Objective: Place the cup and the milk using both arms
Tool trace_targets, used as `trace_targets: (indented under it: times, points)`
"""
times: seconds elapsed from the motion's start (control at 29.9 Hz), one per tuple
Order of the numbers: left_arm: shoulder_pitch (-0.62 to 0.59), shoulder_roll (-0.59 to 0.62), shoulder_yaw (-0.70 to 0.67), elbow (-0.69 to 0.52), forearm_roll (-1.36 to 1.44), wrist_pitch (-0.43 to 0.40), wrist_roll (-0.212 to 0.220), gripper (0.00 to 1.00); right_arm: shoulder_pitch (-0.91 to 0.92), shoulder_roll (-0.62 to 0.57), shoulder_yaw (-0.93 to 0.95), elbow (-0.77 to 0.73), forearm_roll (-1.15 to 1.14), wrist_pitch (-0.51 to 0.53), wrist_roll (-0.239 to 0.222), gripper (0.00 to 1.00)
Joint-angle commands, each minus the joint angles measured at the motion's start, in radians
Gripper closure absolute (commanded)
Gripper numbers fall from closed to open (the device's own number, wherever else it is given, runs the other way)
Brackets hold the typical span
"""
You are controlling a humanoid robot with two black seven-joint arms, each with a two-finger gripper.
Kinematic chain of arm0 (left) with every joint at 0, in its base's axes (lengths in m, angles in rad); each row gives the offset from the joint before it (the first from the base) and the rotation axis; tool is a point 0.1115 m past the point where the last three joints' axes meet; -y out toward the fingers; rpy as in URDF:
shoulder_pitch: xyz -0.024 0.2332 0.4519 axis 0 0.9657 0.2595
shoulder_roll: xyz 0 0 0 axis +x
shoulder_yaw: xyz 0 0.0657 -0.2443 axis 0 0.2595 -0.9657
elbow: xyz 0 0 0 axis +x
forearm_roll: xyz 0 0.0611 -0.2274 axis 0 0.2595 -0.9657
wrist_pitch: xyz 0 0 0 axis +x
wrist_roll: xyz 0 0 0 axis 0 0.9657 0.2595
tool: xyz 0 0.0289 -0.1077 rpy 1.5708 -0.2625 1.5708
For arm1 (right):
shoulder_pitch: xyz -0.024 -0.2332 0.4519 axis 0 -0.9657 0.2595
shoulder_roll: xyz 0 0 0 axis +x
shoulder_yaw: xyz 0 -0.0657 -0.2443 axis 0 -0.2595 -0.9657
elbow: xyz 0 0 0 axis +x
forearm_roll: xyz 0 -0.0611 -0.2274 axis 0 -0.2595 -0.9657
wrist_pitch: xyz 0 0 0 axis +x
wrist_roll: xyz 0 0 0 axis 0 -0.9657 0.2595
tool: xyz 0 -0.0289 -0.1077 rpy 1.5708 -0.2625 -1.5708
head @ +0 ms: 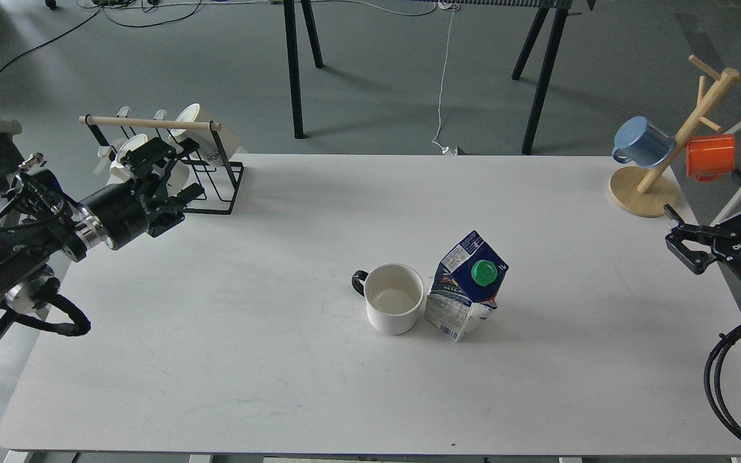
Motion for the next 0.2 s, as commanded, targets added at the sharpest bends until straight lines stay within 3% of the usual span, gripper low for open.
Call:
trace_targets:
  times: [0.0,0.17]
  points:
    - [-0.006,0.001,-0.002,0.0,-0.001,0.0,0.0,0.03,0.014,0.011,0.0,-0.005,0.0,0.0,0.001,0.0]
    - [-0.009,-0.001,-0.003,0.0,-0.001,0.0,0.0,0.03,0.034,0.014,0.0,-0.008,0.0,0.0,0.001,0.0]
